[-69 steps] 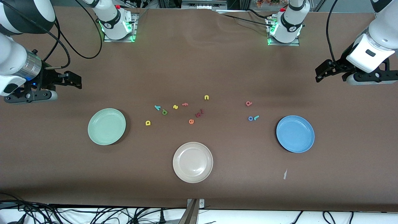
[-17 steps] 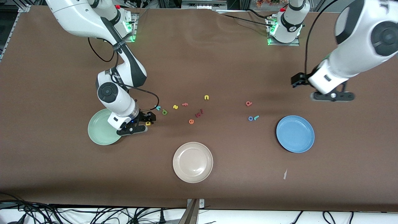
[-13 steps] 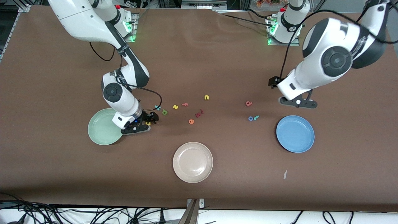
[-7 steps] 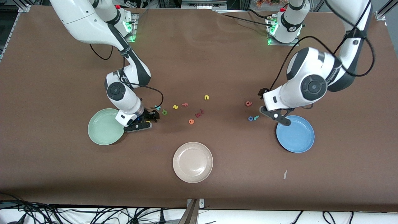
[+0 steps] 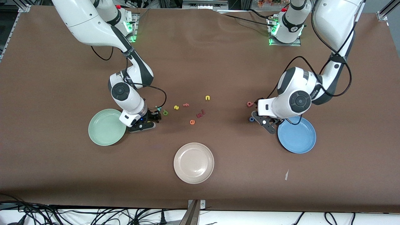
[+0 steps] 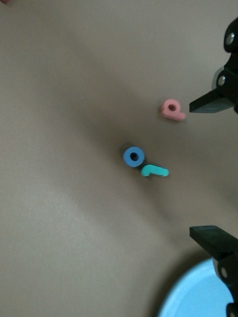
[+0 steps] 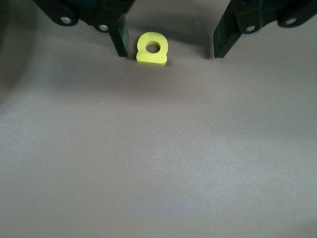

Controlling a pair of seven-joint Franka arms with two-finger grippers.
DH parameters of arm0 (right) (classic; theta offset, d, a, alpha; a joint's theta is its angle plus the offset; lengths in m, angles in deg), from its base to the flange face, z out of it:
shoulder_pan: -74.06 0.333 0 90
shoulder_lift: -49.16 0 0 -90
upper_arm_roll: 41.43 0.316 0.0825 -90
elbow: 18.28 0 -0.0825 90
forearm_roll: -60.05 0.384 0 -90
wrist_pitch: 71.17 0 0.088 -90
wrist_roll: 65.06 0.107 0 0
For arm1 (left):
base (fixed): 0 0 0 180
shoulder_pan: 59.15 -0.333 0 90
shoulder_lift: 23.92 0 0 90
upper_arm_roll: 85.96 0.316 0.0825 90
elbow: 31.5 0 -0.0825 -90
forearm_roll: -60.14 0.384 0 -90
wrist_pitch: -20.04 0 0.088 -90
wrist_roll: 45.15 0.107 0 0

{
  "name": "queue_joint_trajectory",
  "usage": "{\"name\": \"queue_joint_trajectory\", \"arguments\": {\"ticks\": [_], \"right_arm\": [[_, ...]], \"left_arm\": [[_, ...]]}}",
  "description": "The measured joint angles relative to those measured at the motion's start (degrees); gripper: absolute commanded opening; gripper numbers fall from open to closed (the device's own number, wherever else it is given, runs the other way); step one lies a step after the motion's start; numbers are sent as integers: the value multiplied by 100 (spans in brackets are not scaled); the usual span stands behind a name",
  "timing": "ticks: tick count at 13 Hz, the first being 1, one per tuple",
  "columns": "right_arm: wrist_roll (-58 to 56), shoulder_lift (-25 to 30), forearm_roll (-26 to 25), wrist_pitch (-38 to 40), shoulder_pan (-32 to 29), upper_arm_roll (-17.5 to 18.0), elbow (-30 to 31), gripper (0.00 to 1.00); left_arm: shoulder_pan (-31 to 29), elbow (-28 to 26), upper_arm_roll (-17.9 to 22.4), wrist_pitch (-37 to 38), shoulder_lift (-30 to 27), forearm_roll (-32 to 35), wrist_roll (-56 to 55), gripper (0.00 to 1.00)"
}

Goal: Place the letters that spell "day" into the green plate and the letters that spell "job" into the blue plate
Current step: 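Grasp the yellow a and teal l with the right and left grippers, then drop the yellow a on the green plate and teal l on the blue plate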

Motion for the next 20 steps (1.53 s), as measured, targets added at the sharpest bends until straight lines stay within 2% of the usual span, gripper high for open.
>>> {"name": "queue_joint_trajectory", "arguments": {"ticks": [1, 2, 3, 4, 6, 7, 9, 11, 12, 13, 17, 19, 20], "right_arm": [[-1, -1, -12, -3, -1, -25, 2, 62], [-3, -2, -27, -6, -1, -49, 2, 56], [-3, -2, -38, -7, -1, -63, 3, 50], [-4, -3, -44, -7, -1, -67, 4, 44], [-4, 8, -60, -16, -1, -70, 4, 33], [-5, 7, -65, -17, 2, -70, 4, 27], [-6, 16, -72, -18, 2, -72, 4, 21], [-67, 27, -76, -23, 6, -86, -7, 21], [-164, 63, -76, 6, 8, -128, -25, 21], [-245, 138, -76, 104, 7, -185, -38, 21], [-1028, 826, -71, 982, -22, -509, -33, 23], [-1598, 1127, -71, 1158, -214, -661, 125, 37], [-1875, 1182, -70, 1142, -403, -679, 239, 39]], "left_arm": [[0, -258, 0, -378, 7, 1, 107, 100], [0, -484, 2, -730, 14, 1, 198, 93], [-1, -656, 7, -1022, 25, 1, 295, 76], [-1, -771, 14, -1214, 53, 27, 410, 64], [-1, -846, 22, -1436, 167, 351, 490, 63], [-3, -849, 25, -1545, 240, 477, 490, 56], [-5, -849, 27, -1676, 352, 551, 509, 41], [-1, -838, 24, -1734, 384, 572, 543, 21], [2, -835, 22, -1734, 385, 580, 558, 7], [5, -834, 21, -1739, 385, 614, 566, 0], [8, -826, 20, -1745, 385, 754, 588, 0], [-24, -775, 26, -1664, 338, 933, 588, 0], [-39, -694, 28, -1429, 252, 963, 602, 0]]}}
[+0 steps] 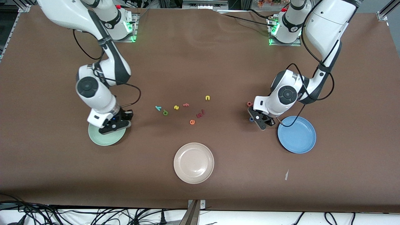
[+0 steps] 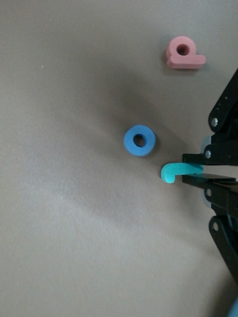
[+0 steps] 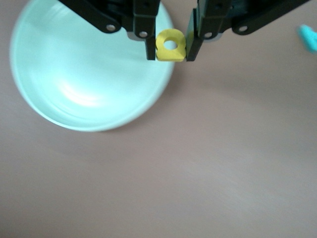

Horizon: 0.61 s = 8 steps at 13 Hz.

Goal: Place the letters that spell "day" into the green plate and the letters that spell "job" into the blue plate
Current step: 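Drop the yellow a on the green plate and teal l on the blue plate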

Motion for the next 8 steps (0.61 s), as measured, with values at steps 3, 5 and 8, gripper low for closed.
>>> {"name": "queue_joint_trajectory", "arguments": {"ticks": [3, 5, 8], "right_arm": [[-380, 3, 5, -277, -337, -6, 267, 82], [-298, 3, 172, -321, -325, 26, 307, 82], [404, -14, 342, -328, -100, 177, 307, 82]], "left_arm": [[-170, 531, 29, 1176, -357, 33, 528, 0], [-606, 798, 52, 1504, -454, 37, 1479, 0], [-1287, 932, 85, 1383, -191, 221, 2562, 0]]}}
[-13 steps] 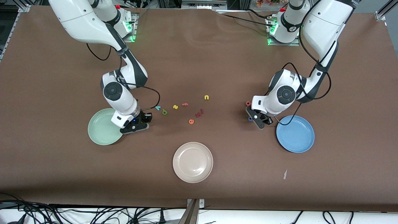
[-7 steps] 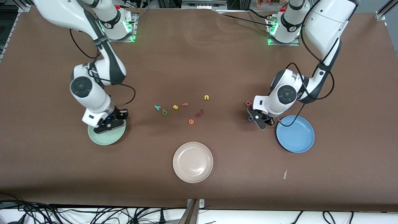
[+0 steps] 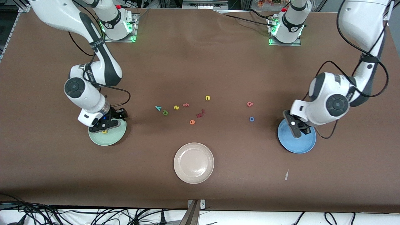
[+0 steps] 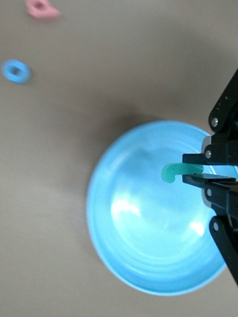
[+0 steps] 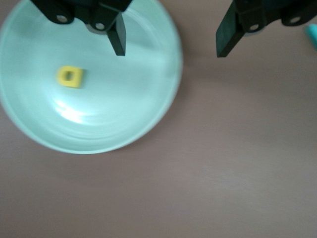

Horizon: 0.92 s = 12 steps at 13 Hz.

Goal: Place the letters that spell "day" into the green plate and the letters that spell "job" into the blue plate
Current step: 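Drop the yellow a on the green plate and teal l on the blue plate, then grasp the green letter and blue o with the right and left grippers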

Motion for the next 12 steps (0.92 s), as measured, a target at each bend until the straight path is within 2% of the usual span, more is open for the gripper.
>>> {"name": "queue_joint_trajectory", "arguments": {"ticks": [1, 2, 3, 8, 10, 12], "right_arm": [[360, -38, 5, -16, 152, 68, 1, 82], [701, -100, 9, -90, 330, 109, 1, 82], [1010, -180, 9, -225, 499, 128, 1, 82], [2333, -551, 13, -618, 1045, 144, 0, 81], [2717, -622, 13, -678, 1294, 149, 0, 81], [2875, -696, 13, -711, 1453, 147, -18, 81]], "left_arm": [[-125, 79, 3, -139, 186, 138, 129, 15], [-196, 150, 3, -236, 366, 179, 191, 90], [-211, 184, 2, -281, 492, 179, 220, 100], [-192, 330, -148, -134, 554, 108, 66, 100], [-140, 430, -349, 175, 468, -24, -526, 100], [-95, 439, -734, 341, 385, -81, -1582, 100]]}}
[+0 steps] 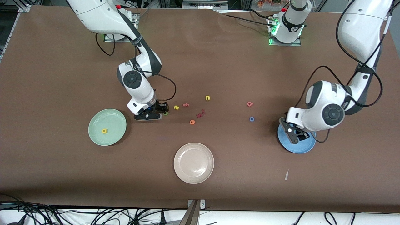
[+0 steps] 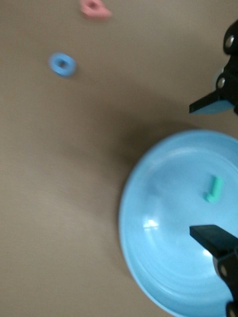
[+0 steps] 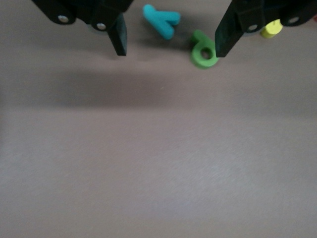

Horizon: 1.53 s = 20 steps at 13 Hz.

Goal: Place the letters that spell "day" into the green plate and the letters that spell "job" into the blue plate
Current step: 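Grasp the green letter and blue o with the right and left grippers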

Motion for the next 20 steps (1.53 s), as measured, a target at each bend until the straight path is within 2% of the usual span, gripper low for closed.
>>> {"name": "queue_joint_trajectory", "arguments": {"ticks": [3, 7, 10, 14, 15, 16, 17, 19, 20], "right_arm": [[148, -206, 0, -93, 150, -5, -191, 79], [234, -337, 0, -110, 300, -47, -388, 77], [236, -368, 0, -110, 370, -102, -409, 65], [236, -395, -2, -110, 430, -151, -410, 56], [236, -390, -2, -107, 438, -160, -410, 49], [236, -390, -4, -105, 447, -166, -410, 47], [236, -383, -5, -104, 454, -171, -410, 42], [231, -380, -11, -98, 457, -175, -408, 32], [226, -375, -14, -87, 459, -193, -401, 31]], "left_arm": [[105, -12, -495, 36, 1, -119, -1562, 100], [410, -118, -583, -343, 139, -123, -2629, 100], [662, -229, -580, -672, 405, 134, -3075, 100], [717, -476, -570, -1250, 653, 798, -3519, 98], [717, -551, -567, -1338, 686, 912, -3603, 96], [716, -587, -563, -1367, 697, 924, -3610, 86], [716, -600, -559, -1374, 697, 925, -3610, 70], [717, -615, -559, -1374, 698, 927, -3610, 29], [717, -615, -558, -1376, 690, 937, -3610, 13]]}}
